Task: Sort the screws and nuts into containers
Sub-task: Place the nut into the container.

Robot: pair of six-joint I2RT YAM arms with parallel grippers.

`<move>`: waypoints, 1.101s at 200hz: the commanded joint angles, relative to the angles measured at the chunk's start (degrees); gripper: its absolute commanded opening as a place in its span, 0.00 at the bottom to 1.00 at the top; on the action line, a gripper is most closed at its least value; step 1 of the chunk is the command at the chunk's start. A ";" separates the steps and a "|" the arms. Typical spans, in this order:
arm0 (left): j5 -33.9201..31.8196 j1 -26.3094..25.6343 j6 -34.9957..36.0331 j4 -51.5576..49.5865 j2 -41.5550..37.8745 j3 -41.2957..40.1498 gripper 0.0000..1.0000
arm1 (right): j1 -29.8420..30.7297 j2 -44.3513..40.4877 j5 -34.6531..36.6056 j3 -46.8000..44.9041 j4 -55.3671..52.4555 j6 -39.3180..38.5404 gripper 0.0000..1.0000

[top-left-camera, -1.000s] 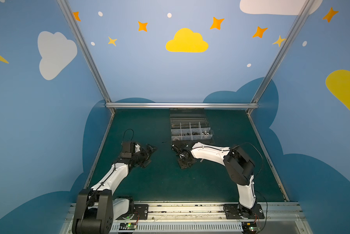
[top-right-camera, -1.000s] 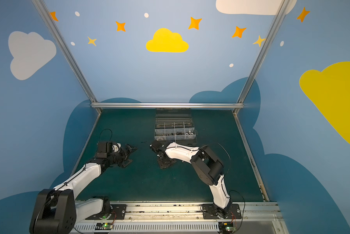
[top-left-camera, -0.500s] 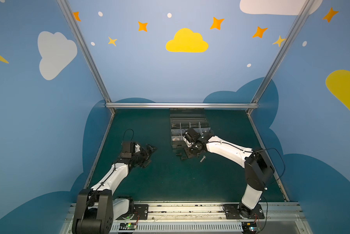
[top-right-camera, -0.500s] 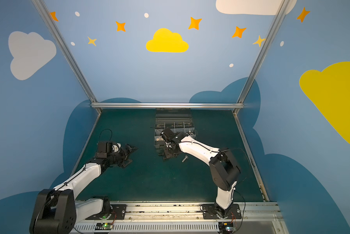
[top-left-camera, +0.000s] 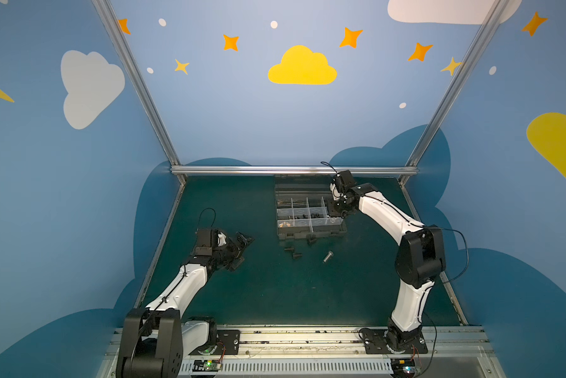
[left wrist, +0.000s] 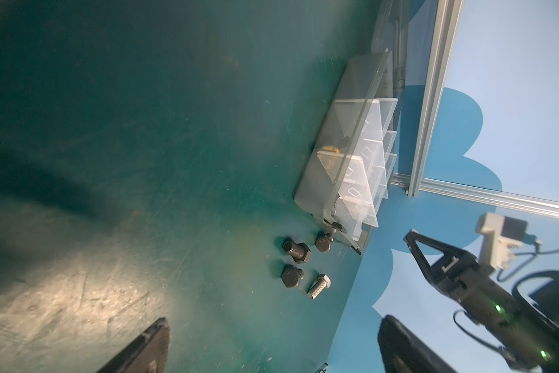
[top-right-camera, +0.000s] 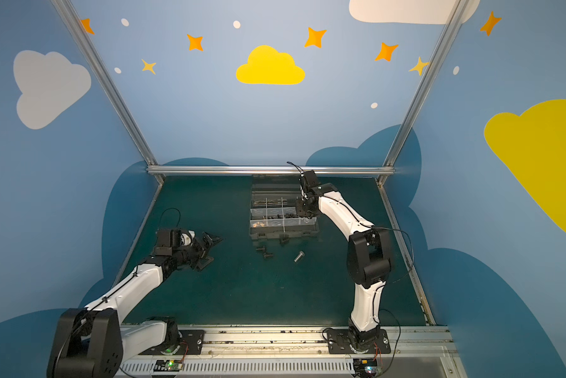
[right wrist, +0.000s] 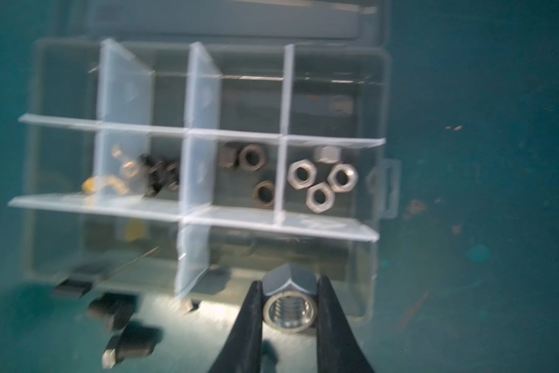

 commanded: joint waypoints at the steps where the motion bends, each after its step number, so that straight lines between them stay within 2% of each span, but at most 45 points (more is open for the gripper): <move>1: -0.06 0.29 0.77 -1.37 -0.95 -0.25 1.00 | -1.32 3.08 -0.61 3.13 -2.15 -0.12 0.00; 70: -0.21 0.37 0.64 -1.55 -0.79 0.02 1.00 | -2.48 7.34 -0.86 5.31 -2.32 -0.47 0.00; 113: -0.06 0.35 0.71 -1.47 -0.62 0.02 1.00 | -2.48 8.81 -0.87 5.75 -2.63 -0.75 0.13; 148: -0.07 0.39 0.77 -1.38 -0.68 -0.09 1.00 | -2.48 9.30 -0.57 6.39 -2.83 -1.00 0.16; 177: -0.13 0.36 0.77 -1.28 -0.81 -0.25 1.00 | -2.43 9.35 -0.34 6.93 -3.23 -1.20 0.35; 197: -0.08 0.40 0.77 -1.38 -0.95 -0.24 1.00 | -2.41 9.12 -0.30 7.24 -3.41 -1.57 0.41; 220: -0.06 0.35 0.77 -1.38 -1.06 -0.33 1.00 | -2.40 8.47 -0.21 7.51 -3.68 -1.92 0.44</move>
